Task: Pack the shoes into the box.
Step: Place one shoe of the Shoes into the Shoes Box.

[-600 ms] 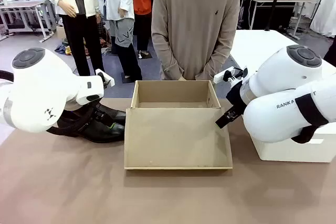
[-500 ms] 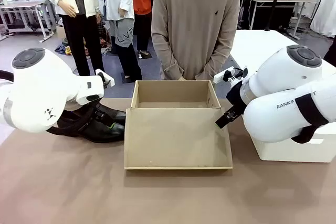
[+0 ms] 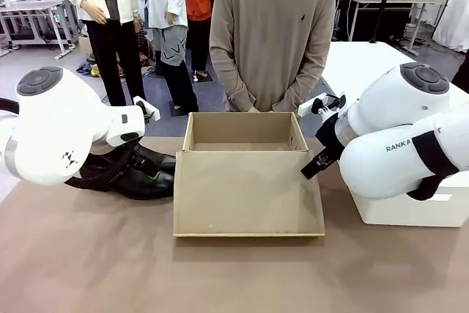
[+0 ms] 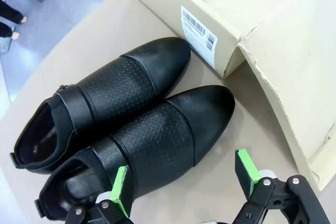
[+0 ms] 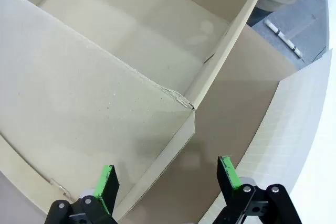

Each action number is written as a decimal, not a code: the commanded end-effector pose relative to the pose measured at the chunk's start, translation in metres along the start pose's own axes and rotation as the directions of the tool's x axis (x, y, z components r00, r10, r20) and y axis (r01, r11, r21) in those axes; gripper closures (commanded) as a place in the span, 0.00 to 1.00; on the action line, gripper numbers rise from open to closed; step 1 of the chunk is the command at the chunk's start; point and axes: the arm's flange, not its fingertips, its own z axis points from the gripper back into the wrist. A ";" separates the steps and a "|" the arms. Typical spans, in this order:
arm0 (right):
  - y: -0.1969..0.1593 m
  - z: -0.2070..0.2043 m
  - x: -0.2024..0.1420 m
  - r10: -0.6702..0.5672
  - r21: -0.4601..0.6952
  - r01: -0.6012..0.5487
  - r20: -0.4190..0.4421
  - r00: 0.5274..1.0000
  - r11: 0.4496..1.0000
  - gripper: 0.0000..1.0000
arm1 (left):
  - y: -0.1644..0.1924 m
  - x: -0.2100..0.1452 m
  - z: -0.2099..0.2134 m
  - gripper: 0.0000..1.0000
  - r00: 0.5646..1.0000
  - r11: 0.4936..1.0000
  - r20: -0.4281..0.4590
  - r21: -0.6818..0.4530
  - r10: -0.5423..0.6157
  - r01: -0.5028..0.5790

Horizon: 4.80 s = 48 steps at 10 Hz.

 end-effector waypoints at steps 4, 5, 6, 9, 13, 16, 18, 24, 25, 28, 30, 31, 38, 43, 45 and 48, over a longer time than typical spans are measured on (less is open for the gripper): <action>0.000 0.000 0.000 -0.001 0.000 0.001 0.001 1.000 1.000 0.00 | 0.000 0.000 0.000 0.00 1.000 1.000 0.000 0.000 0.000 0.000; 0.000 0.000 0.000 -0.001 0.000 0.001 0.001 1.000 1.000 0.00 | 0.000 0.000 0.000 0.00 1.000 1.000 0.000 0.000 0.000 0.000; 0.000 0.000 0.000 0.000 0.000 0.000 0.000 1.000 1.000 0.00 | 0.000 0.000 0.000 0.00 1.000 1.000 0.000 0.000 0.000 0.000; -0.015 0.042 0.019 0.018 0.039 -0.018 0.002 1.000 0.999 0.00 | 0.002 0.025 0.044 0.00 0.999 0.998 0.028 0.048 -0.041 0.040; -0.029 0.087 0.037 0.031 0.073 -0.031 0.011 0.999 0.997 0.00 | 0.004 0.044 0.082 0.00 0.996 0.995 0.023 0.056 -0.089 0.087; -0.035 0.114 0.046 0.042 0.083 -0.044 0.026 0.999 0.996 0.00 | 0.006 0.053 0.107 0.00 0.993 0.992 0.025 0.057 -0.115 0.113; -0.036 0.118 0.046 0.051 0.088 -0.053 0.026 0.998 0.995 0.00 | 0.007 0.055 0.114 0.00 0.991 0.990 0.013 0.055 -0.135 0.134; -0.060 0.165 0.038 0.169 0.132 -0.209 0.260 0.951 0.969 0.00 | 0.029 0.075 0.162 0.00 0.899 0.911 0.216 -0.083 -0.380 0.405; -0.062 0.171 0.037 0.186 0.146 -0.238 0.299 0.936 0.960 0.00 | 0.033 0.077 0.170 0.00 0.883 0.895 0.251 -0.107 -0.396 0.432; -0.074 0.188 0.035 0.194 0.235 -0.314 0.423 0.885 0.920 0.00 | 0.045 0.083 0.180 0.00 0.840 0.863 0.393 -0.185 -0.373 0.470; -0.079 0.191 0.036 0.189 0.264 -0.336 0.458 0.868 0.904 0.00 | 0.046 0.084 0.180 0.00 0.828 0.848 0.419 -0.208 -0.373 0.488; -0.081 0.191 0.036 0.187 0.273 -0.342 0.467 0.864 0.899 0.00 | 0.046 0.087 0.180 0.00 0.827 0.848 0.421 -0.209 -0.372 0.487; -0.074 0.196 0.033 0.169 0.264 -0.304 0.434 0.885 0.915 0.00 | 0.040 0.083 0.182 0.00 0.838 0.861 0.410 -0.198 -0.361 0.468; -0.074 0.196 0.033 0.169 0.264 -0.304 0.434 0.885 0.915 0.00 | 0.067 0.120 0.187 0.00 0.754 0.713 0.254 -0.248 -0.606 0.656; -0.074 0.196 0.033 0.169 0.264 -0.304 0.434 0.885 0.915 0.00 | 0.084 0.135 0.179 0.00 0.668 0.624 0.155 -0.256 -0.727 0.738; -0.074 0.196 0.033 0.169 0.264 -0.304 0.434 0.885 0.915 0.00 | 0.110 0.153 0.146 0.00 0.577 0.557 0.001 -0.258 -0.817 0.789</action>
